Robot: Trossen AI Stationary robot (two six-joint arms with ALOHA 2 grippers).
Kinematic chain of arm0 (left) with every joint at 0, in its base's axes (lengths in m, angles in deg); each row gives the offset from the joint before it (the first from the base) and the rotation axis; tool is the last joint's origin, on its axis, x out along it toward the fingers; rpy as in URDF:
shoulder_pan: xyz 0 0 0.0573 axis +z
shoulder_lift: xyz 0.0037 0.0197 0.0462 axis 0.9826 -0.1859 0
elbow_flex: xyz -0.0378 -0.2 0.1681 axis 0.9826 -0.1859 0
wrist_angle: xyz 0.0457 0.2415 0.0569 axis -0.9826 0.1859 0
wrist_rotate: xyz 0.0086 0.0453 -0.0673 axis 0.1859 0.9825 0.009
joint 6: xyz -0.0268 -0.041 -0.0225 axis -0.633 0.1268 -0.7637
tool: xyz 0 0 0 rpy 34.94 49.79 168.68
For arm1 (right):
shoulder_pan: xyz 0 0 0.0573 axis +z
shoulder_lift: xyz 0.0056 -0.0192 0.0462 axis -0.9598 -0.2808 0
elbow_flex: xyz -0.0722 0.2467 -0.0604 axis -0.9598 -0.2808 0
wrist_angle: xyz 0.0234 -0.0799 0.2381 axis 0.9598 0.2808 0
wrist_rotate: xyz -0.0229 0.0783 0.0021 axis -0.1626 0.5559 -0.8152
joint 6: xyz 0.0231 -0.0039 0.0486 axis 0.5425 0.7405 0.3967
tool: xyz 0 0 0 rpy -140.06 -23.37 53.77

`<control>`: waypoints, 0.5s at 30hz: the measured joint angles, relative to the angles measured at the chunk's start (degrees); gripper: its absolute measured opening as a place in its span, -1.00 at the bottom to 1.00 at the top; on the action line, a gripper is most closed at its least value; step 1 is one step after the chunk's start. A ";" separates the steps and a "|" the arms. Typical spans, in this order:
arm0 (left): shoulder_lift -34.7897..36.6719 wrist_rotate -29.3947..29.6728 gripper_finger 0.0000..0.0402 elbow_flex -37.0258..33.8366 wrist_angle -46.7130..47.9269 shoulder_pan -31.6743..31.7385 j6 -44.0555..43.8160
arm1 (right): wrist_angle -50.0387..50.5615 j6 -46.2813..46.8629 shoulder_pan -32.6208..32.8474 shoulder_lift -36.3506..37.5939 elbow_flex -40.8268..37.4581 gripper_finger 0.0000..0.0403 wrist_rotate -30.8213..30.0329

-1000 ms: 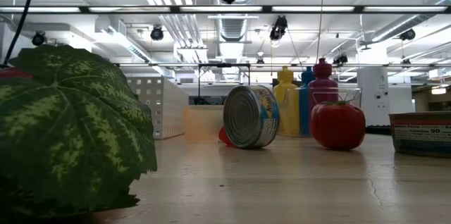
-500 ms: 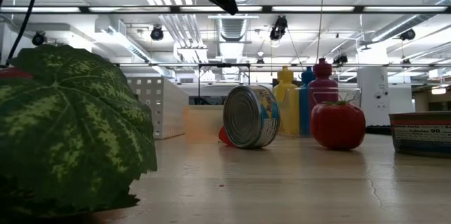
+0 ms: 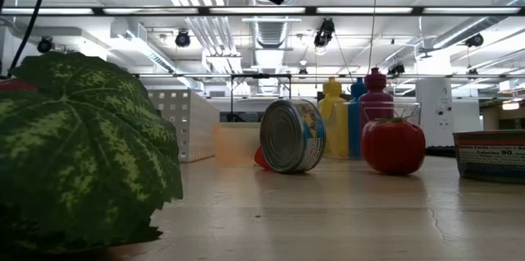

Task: Pick & Place Food Item
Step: Put the bottom blue tuna can into the white bin

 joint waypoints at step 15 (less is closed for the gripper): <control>-0.33 -6.83 -0.28 -2.96 -1.88 7.65 16.96 | -0.07 0.28 0.00 0.00 0.00 -0.96 0.09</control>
